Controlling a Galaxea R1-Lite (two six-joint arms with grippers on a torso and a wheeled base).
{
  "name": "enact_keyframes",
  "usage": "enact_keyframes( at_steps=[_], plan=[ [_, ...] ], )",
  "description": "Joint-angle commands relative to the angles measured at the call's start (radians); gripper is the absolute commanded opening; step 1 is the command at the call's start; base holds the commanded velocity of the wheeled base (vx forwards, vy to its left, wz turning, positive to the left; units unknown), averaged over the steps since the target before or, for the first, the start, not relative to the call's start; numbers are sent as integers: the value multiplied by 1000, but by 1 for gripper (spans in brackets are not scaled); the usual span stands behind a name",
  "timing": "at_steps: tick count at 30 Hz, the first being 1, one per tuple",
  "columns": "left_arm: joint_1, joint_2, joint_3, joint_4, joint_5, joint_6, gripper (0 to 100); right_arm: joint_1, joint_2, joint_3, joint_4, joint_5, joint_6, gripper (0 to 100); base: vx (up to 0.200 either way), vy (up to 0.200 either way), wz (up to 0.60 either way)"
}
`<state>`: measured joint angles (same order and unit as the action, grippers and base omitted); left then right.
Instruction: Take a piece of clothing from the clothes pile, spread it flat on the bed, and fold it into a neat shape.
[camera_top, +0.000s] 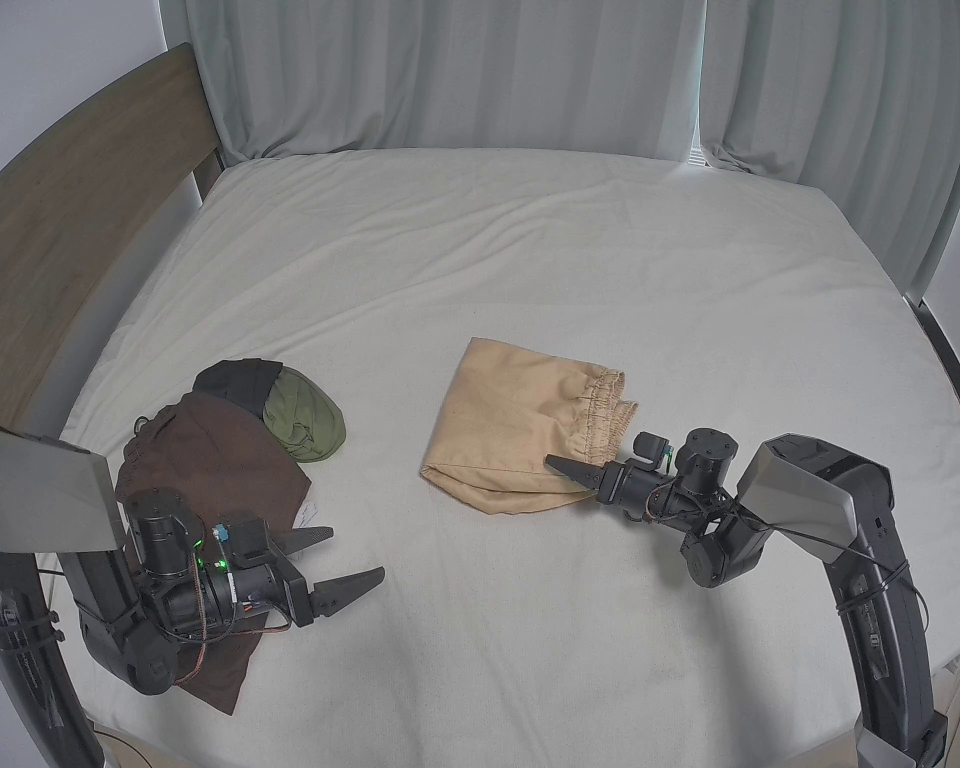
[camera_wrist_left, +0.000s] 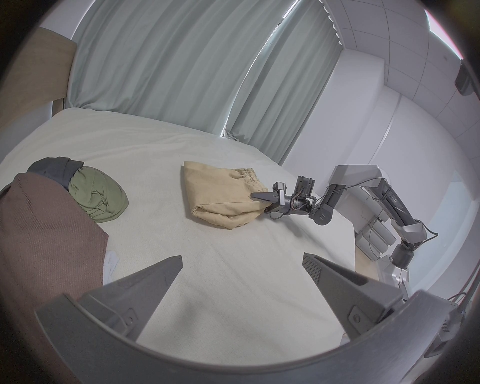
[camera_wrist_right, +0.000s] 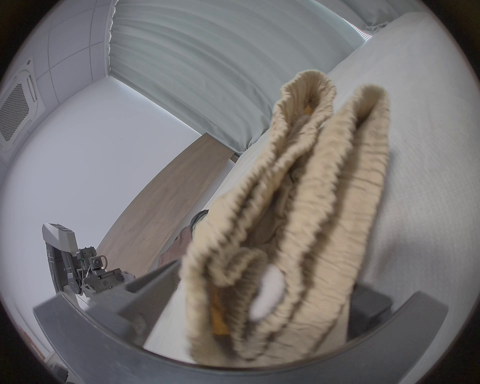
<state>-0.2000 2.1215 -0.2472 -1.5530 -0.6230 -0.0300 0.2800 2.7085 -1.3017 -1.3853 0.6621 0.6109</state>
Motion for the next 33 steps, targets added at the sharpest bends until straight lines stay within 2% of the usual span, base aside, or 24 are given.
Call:
enact_keyframes(
  at_steps=[1, 8, 12, 18, 25, 29, 33],
  plan=[
    [2, 6, -1, -1, 0, 2, 100, 2, -19, 73, -21, 1, -16, 100, 0, 0, 0],
    [11, 6, -4, -1, 0, 10, 100, 1, -95, 331, -97, 2, -109, 100, 0, 0, 0],
    [11, 6, -7, -1, 0, 10, 100, 25, -119, 472, -155, 2, -161, 100, 0, 0, 0],
    [11, 2, -9, -1, 0, 10, 100, 67, -194, 595, -156, 2, -229, 100, 0, 0, 0],
    [11, 3, -9, -1, 0, 10, 100, 127, -320, 622, -155, 7, -209, 100, 0, 0, 0],
    [10, 3, -9, -1, -1, 10, 100, 123, -354, 526, -153, -4, -105, 100, 0, 0, 0],
    [11, 2, -9, -1, -1, 10, 100, 103, -342, 414, -144, -4, -52, 100, 0, 0, 0]
  ],
)
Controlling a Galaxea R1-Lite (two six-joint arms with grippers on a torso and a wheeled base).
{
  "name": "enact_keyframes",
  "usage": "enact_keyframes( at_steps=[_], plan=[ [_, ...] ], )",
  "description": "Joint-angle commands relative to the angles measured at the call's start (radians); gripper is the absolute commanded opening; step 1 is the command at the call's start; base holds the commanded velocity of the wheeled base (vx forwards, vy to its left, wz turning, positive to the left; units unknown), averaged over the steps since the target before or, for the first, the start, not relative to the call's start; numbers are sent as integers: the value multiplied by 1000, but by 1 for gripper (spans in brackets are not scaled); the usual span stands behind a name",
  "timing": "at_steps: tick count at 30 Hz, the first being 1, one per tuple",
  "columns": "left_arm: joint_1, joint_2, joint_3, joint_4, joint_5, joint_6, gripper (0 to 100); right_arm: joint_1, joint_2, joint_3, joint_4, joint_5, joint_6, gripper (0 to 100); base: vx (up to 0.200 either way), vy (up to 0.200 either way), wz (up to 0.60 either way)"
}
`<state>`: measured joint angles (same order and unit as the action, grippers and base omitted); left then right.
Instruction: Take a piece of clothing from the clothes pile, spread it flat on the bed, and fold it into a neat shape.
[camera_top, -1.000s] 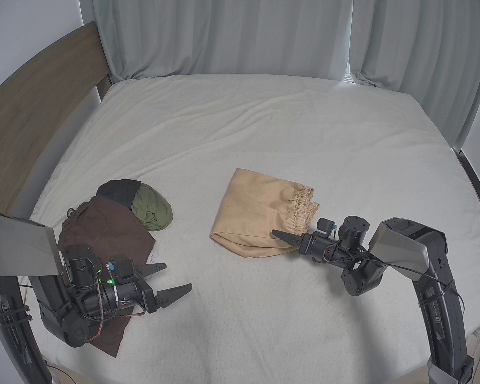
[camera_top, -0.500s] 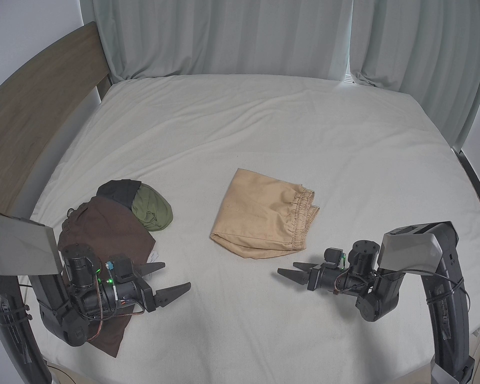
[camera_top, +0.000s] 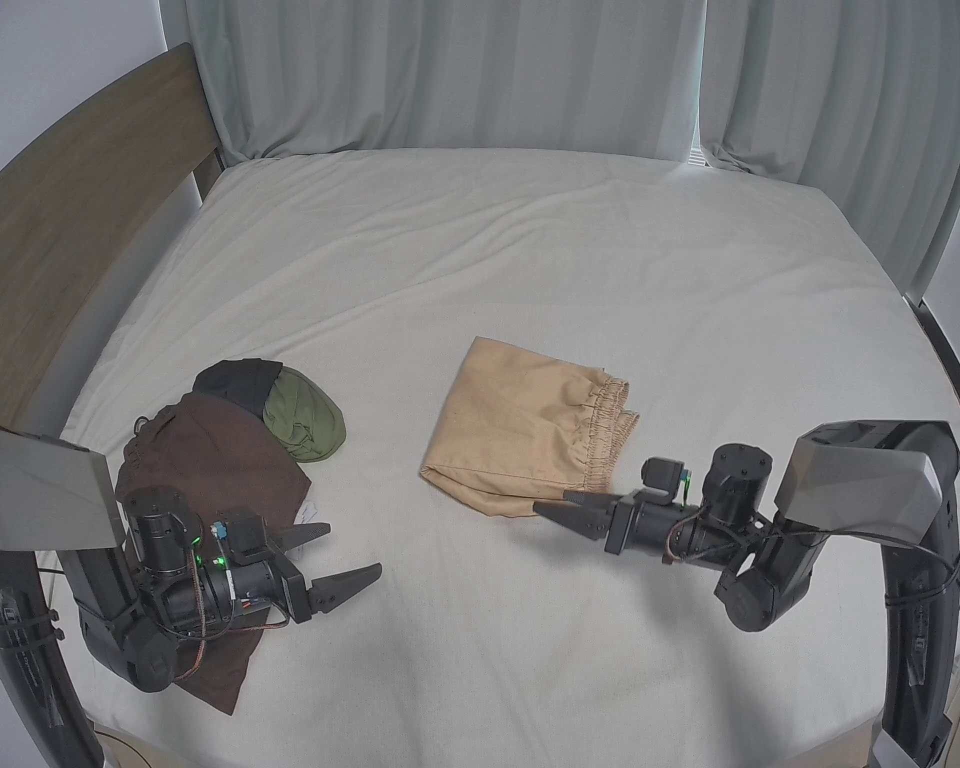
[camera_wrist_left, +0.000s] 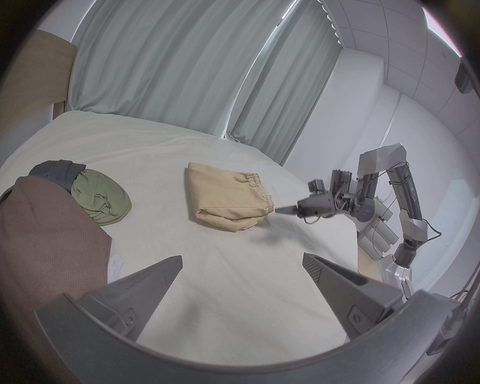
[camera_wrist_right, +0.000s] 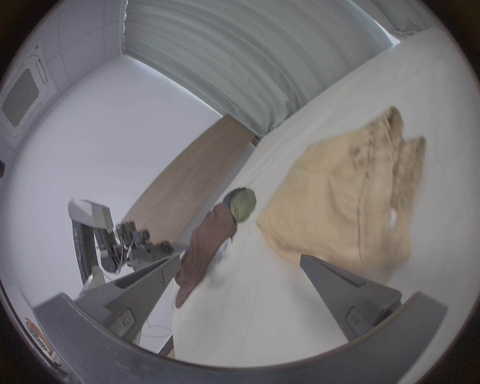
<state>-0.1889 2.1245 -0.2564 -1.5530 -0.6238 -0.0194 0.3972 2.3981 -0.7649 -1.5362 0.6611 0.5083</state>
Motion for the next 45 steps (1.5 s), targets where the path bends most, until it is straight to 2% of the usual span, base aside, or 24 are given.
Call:
enact_keyframes(
  at_steps=[1, 10, 15, 29, 37, 39, 41, 42, 45],
  plan=[
    [0, -1, 0, -1, 1, -1, 100, -20, -27, -142, 8, -3, 53, 100, 0, 0, 0],
    [-1, 3, 0, -1, 1, -1, 100, -120, 87, -373, 139, -9, 61, 100, 0, 0, 0],
    [0, 2, 2, -1, -1, -1, 100, -161, 165, -430, 159, -11, 61, 100, 0, 0, 0],
    [-3, 8, 2, -1, 1, -1, 100, -172, 262, -458, 142, -24, 55, 100, 0, 0, 0],
    [-3, 2, 2, -1, -1, -1, 100, -159, 197, -392, 80, -24, 53, 100, 0, 0, 0],
    [-7, -8, 2, -1, -1, -1, 100, -149, 87, -304, 60, -24, 52, 100, 0, 0, 0],
    [-9, -14, 2, -1, -1, -1, 100, -147, 61, -284, 57, -24, 50, 100, 0, 0, 0],
    [-21, -40, 5, -1, -1, -1, 100, -136, -59, -188, 53, -24, 18, 100, 0, 0, 0],
    [-37, -66, 2, -1, -7, -1, 100, -123, -192, -48, 54, -23, -50, 100, 0, 0, 0]
  ],
)
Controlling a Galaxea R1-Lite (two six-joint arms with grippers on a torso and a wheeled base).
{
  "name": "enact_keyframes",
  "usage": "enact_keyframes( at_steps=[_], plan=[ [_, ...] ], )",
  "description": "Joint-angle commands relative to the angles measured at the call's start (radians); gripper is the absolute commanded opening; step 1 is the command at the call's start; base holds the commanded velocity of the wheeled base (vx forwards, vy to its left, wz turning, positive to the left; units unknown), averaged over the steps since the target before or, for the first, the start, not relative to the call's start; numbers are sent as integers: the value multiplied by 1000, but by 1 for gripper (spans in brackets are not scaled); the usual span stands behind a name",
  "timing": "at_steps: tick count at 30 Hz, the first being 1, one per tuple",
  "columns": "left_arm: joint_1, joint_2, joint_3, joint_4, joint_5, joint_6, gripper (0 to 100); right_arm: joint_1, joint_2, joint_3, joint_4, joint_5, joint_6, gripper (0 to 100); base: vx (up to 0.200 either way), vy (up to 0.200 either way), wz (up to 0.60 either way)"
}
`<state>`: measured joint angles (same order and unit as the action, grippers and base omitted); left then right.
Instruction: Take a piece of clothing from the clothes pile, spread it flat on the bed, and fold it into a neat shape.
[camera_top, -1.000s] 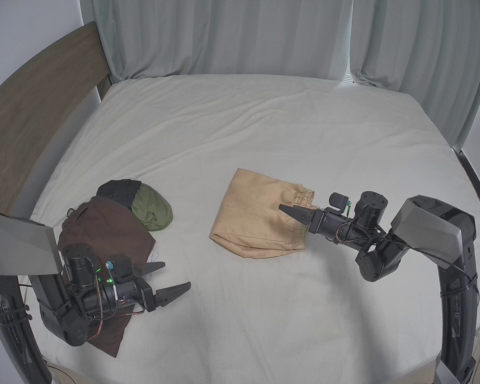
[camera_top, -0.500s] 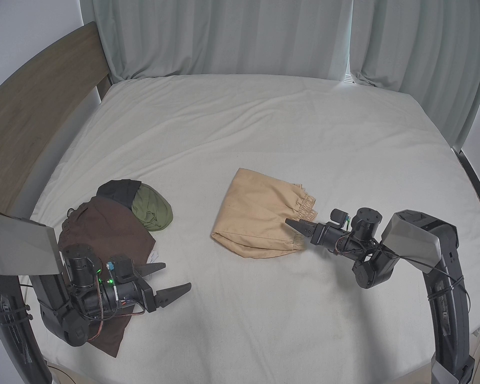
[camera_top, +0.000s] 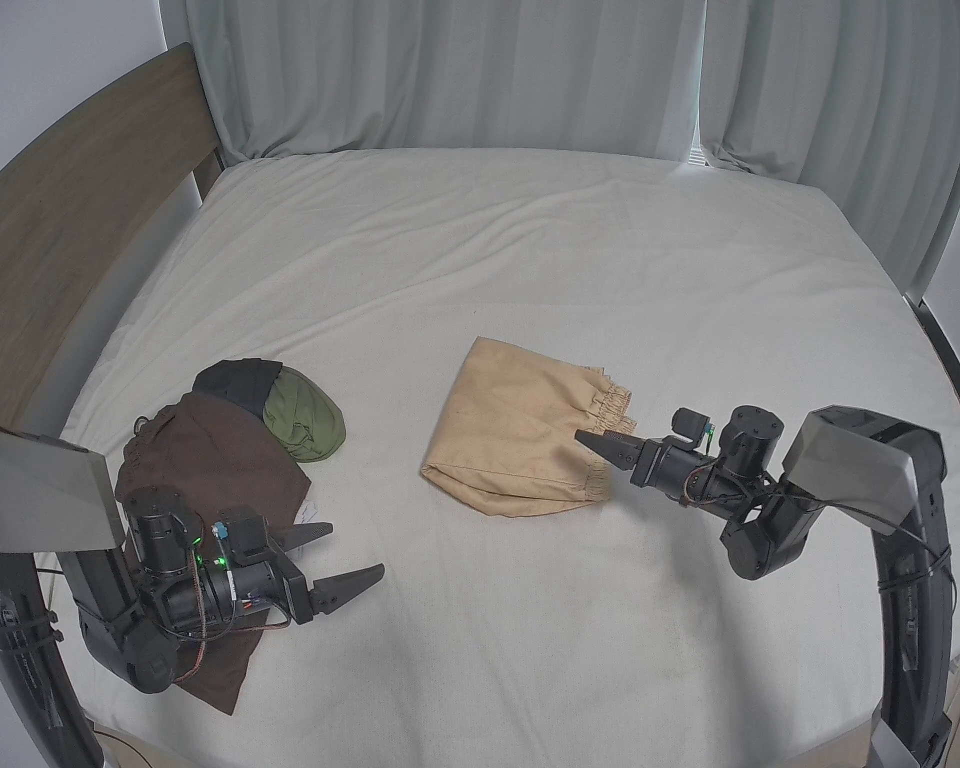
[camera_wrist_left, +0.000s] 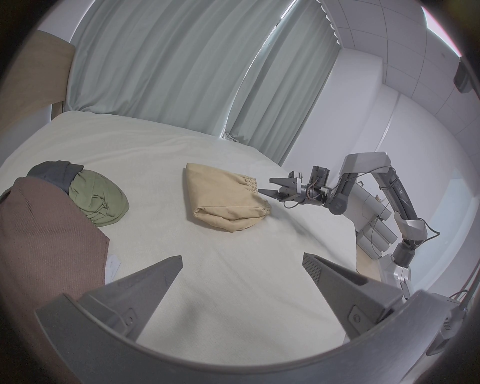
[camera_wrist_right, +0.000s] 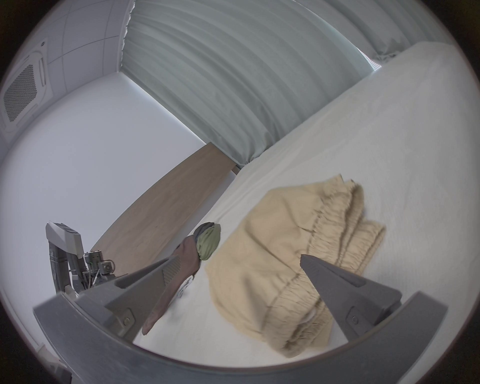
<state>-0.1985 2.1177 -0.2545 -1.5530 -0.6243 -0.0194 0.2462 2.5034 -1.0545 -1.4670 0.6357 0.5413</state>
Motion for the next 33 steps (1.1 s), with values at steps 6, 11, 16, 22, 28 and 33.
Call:
enact_keyframes(
  at_steps=[6, 11, 16, 22, 28, 33],
  plan=[
    [-48, -116, 6, 1, -88, 38, 100, 70, -503, 499, -18, 1, -201, 100, 0, 0, 0],
    [-59, -159, 37, 1, -106, 55, 100, 130, -640, 689, -18, -56, -277, 100, 0, 0, 0],
    [-85, -226, 72, 4, -147, 98, 100, 174, -699, 783, -13, -199, -422, 100, 0, 0, 0],
    [-142, -328, 169, 10, -242, 121, 100, 143, -788, 860, 11, -231, -497, 100, 0, 0, 0],
    [-263, -436, 253, 40, -269, 128, 100, 85, -926, 970, 17, -235, -497, 100, 0, 0, 0],
    [-322, -538, 254, 50, -269, 111, 100, -30, -1046, 1008, 33, -235, -504, 100, 0, 0, 0]
  ],
)
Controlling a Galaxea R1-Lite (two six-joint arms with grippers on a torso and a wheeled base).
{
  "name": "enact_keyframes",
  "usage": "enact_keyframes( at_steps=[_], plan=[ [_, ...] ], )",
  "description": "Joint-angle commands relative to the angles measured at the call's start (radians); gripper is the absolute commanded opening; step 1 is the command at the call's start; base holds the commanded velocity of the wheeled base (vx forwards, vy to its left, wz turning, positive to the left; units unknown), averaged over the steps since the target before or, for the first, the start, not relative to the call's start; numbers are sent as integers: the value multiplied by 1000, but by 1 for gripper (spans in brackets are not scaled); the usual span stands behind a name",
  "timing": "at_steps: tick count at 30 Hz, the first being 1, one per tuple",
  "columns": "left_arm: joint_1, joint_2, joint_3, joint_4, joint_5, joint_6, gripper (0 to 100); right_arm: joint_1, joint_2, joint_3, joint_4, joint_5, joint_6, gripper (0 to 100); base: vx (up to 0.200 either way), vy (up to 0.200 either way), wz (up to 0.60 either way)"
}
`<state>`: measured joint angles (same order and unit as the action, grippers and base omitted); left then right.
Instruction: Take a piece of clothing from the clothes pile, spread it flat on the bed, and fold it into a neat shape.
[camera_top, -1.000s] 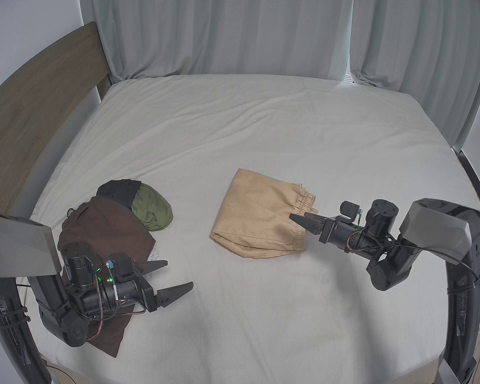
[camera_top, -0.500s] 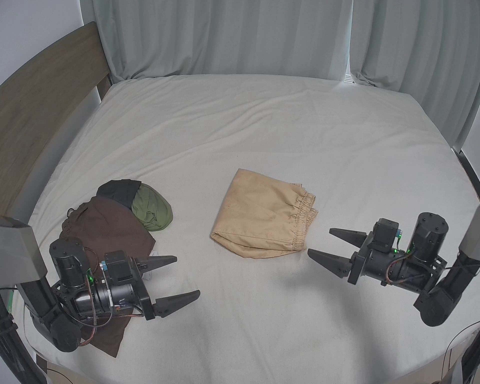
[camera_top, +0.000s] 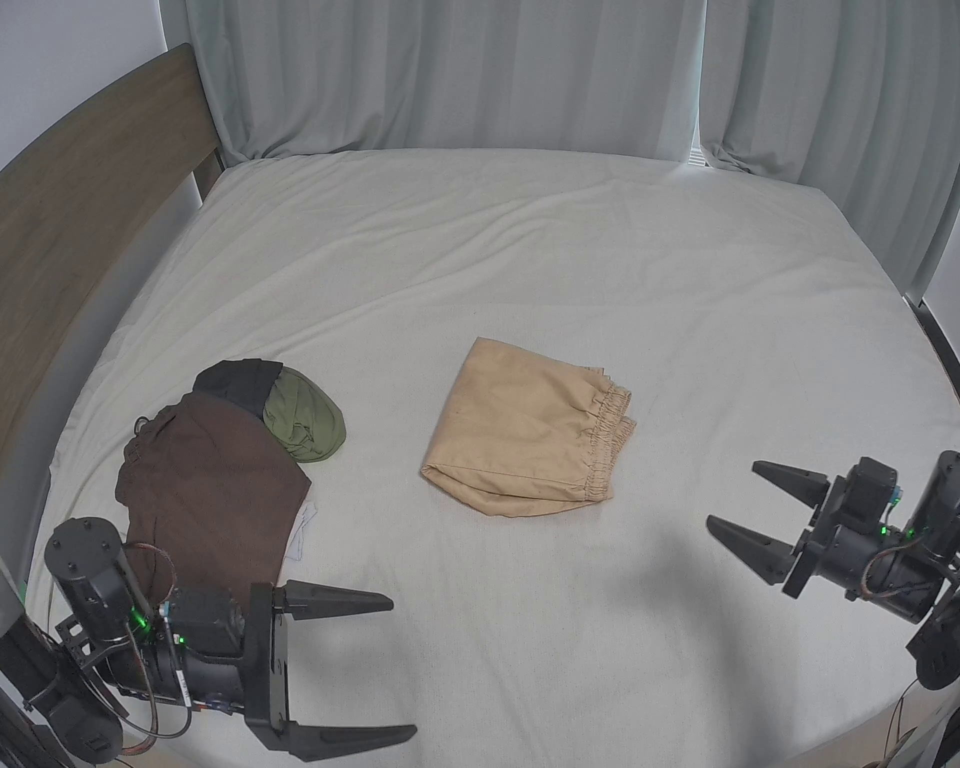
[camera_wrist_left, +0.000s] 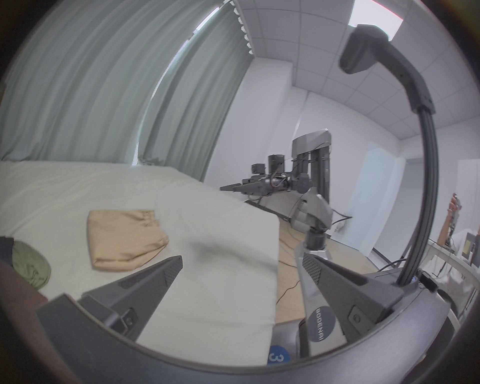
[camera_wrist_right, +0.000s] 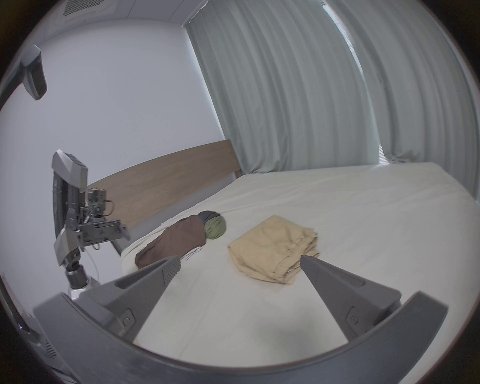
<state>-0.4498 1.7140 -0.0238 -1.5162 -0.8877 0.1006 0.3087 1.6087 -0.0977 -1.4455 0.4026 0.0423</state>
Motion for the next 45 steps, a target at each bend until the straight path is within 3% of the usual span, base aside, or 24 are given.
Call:
enact_keyframes(
  at_steps=[1, 6, 12, 16, 17, 20, 27, 32, 33, 38, 45],
  plan=[
    [-87, -186, 24, 34, -10, -18, 100, -143, -207, 78, 16, -2, -10, 100, 0, 0, 0],
    [-90, -295, 24, 96, -39, -19, 100, -171, -320, 98, 50, -2, -13, 100, 0, 0, 0],
    [-81, -470, 24, 212, -25, -22, 100, -175, -555, 98, 228, -2, -55, 100, 0, 0, 0],
    [-38, -536, 24, 263, 41, -24, 100, -177, -658, 98, 304, -2, -62, 100, 0, 0, 0],
    [-9, -570, 24, 286, 98, -27, 100, -177, -724, 98, 347, -2, -62, 100, 0, 0, 0],
    [31, -614, 24, 307, 164, -44, 100, -183, -826, 98, 422, -2, -61, 100, 0, 0, 0],
    [123, -734, 24, 390, 280, -55, 100, -261, -1060, 93, 620, 5, -62, 100, 0, 0, 0],
    [148, -884, 24, 577, 296, -41, 100, -266, -1230, 96, 778, 7, -62, 100, 0, 0, 0],
    [152, -972, 24, 680, 296, -35, 100, -264, -1307, 96, 849, 5, -61, 100, 0, 0, 0],
    [171, -1176, 24, 896, 309, -12, 100, -254, -1501, 96, 1042, 10, -62, 100, 0, 0, 0],
    [237, -1387, 22, 1105, 351, -35, 100, -275, -1550, 98, 1183, -28, -62, 100, 0, 0, 0]
  ],
)
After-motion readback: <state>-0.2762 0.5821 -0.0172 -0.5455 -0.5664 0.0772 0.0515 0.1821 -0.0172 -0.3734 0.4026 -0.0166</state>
